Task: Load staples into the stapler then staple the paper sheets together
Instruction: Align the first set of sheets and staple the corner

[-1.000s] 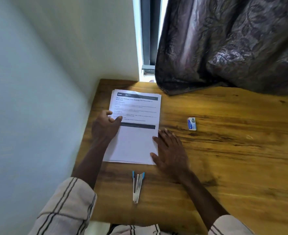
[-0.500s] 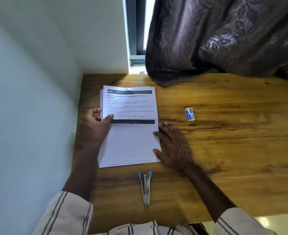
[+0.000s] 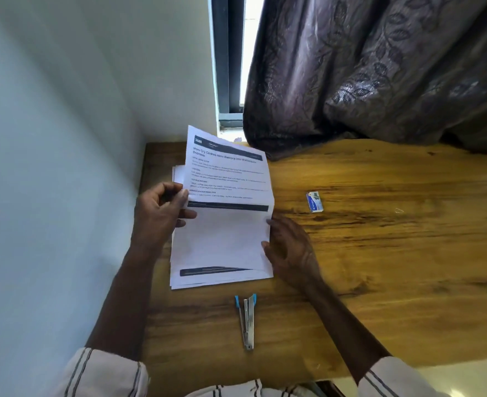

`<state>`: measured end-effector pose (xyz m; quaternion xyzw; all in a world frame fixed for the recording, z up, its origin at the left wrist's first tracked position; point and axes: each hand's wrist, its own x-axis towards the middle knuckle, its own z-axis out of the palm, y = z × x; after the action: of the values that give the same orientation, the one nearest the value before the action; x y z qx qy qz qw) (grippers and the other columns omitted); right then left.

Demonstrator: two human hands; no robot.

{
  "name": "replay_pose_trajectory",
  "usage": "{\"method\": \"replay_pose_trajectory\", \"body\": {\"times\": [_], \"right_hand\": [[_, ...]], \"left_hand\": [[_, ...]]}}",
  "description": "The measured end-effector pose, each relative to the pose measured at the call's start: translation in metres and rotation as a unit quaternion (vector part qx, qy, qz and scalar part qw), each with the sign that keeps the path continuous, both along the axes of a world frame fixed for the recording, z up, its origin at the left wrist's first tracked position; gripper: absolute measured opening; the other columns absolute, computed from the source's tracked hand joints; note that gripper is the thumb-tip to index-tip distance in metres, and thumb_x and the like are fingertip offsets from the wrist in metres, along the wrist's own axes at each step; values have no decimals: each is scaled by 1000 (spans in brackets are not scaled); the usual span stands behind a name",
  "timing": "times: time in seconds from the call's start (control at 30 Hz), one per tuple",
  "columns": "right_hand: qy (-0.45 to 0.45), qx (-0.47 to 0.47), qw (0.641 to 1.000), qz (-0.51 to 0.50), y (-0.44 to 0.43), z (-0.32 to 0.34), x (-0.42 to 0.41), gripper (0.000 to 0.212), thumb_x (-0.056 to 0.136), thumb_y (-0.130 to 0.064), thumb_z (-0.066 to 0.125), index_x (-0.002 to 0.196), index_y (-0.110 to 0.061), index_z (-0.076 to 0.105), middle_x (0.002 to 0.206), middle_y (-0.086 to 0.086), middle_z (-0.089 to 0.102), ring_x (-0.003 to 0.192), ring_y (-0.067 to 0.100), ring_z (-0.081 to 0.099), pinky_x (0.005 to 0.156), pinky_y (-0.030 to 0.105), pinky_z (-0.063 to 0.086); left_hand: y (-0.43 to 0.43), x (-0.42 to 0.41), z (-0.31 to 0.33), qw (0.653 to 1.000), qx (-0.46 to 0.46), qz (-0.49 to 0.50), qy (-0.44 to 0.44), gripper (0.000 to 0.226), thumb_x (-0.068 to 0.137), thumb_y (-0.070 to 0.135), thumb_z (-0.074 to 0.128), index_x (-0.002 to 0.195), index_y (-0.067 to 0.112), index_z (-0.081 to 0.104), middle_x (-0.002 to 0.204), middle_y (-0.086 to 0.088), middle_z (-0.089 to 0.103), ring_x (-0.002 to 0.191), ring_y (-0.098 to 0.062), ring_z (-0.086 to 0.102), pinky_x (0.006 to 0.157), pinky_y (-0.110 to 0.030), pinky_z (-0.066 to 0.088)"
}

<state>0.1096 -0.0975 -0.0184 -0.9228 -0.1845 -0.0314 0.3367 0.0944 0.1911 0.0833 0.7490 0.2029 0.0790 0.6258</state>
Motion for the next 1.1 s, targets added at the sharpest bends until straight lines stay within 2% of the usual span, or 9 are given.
{"method": "replay_pose_trajectory", "body": {"times": [0.13, 0.27, 0.37, 0.5, 0.57, 0.63, 0.73, 0.9, 1.1], "right_hand": [[132, 286, 929, -193, 11, 54, -6, 55, 93, -53, 65, 140, -26, 55, 126, -16, 64, 114, -4, 61, 90, 20, 53], [337, 455, 800, -198, -18, 96, 8, 75, 81, -74, 63, 141, -31, 53, 125, 7, 73, 108, 27, 72, 83, 41, 60], [374, 527, 750, -139, -43, 115, 13, 60, 88, -43, 72, 139, -17, 55, 128, 15, 70, 106, 32, 71, 81, 40, 59], [375, 599, 694, -137, -81, 125, 16, 65, 84, -10, 75, 145, -8, 51, 129, 14, 69, 103, 22, 70, 69, 26, 60], [374, 594, 697, -144, -104, 120, 16, 61, 84, -2, 73, 142, -12, 54, 126, 14, 71, 102, 21, 70, 64, 23, 58], [369, 566, 724, -138, -123, 117, 12, 57, 81, -2, 74, 136, -12, 61, 124, 14, 72, 101, 20, 72, 62, 21, 57], [384, 507, 761, -131, -154, 101, 5, 53, 78, -4, 76, 130, -11, 66, 123, 11, 74, 109, 24, 72, 78, 29, 62], [412, 418, 794, -161, -200, 65, -7, 37, 86, 4, 70, 121, -9, 71, 122, 16, 73, 110, 33, 71, 95, 49, 57], [345, 361, 828, -253, -222, 46, -4, 24, 87, -30, 80, 107, -17, 75, 101, 7, 79, 95, 29, 74, 83, 48, 60]], "left_hand": [[-17, -1, 27, 997, -43, -35, -55, 13, 104, 15, 60, 96, 21, 68, 95, 5, 80, 86, -22, 77, 75, -33, 64], [-40, -6, 42, 986, -72, -92, -115, 11, 103, 15, 62, 95, 13, 69, 105, -3, 80, 98, -31, 76, 89, -43, 63], [-58, -9, 43, 975, -119, -123, -139, 20, 91, 35, 66, 95, 17, 73, 108, -9, 78, 103, -34, 73, 90, -43, 59], [-93, -14, 37, 965, -164, -158, -131, 14, 85, 36, 65, 88, 29, 77, 102, -2, 77, 104, -26, 72, 88, -31, 59], [-110, -17, 30, 964, -184, -156, -113, 12, 80, 39, 72, 87, 30, 77, 102, -1, 77, 104, -25, 72, 87, -31, 61], [-127, -19, 22, 968, -193, -141, -74, 37, 75, 49, 83, 99, 22, 76, 110, -6, 77, 109, -27, 73, 89, -35, 62], [-156, -19, 2, 983, -155, -101, 13, 56, 78, 50, 84, 119, 18, 66, 116, -3, 75, 110, -27, 73, 87, -46, 63], [-198, -18, -26, 982, -128, -67, 119, 42, 85, 18, 82, 123, 17, 67, 114, -6, 78, 95, -23, 79, 80, -46, 65], [-221, -25, -47, 974, -42, -141, 172, 21, 88, 13, 80, 108, 14, 75, 110, -3, 80, 96, -25, 78, 87, -52, 63]]}}
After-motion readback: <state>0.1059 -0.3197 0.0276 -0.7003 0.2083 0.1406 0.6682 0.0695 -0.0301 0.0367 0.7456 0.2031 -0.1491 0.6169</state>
